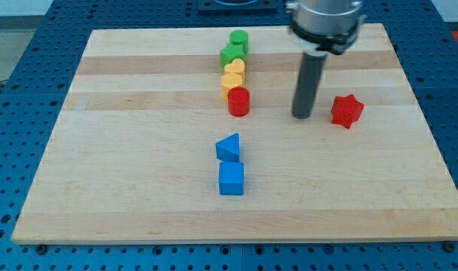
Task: Push red circle towards right side of the board
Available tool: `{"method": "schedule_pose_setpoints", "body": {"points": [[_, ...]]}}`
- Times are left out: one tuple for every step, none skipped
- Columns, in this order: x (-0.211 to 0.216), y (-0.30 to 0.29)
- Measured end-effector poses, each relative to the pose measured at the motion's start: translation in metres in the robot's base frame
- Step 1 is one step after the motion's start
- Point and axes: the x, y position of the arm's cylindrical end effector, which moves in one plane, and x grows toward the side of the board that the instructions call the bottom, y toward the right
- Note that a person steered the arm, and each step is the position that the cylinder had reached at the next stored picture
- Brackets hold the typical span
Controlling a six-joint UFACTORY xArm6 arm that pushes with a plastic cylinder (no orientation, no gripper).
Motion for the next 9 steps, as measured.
{"method": "schedule_pose_setpoints", "body": {"points": [[0.005, -0.046], [0.007, -0.086], [0.015, -0.111], [0.019, -0.120], [-0.004, -0.122], [-0.022, -0.122], [-0.023, -0.122], [-0.023, -0.097], [-0.023, -0.056]]}}
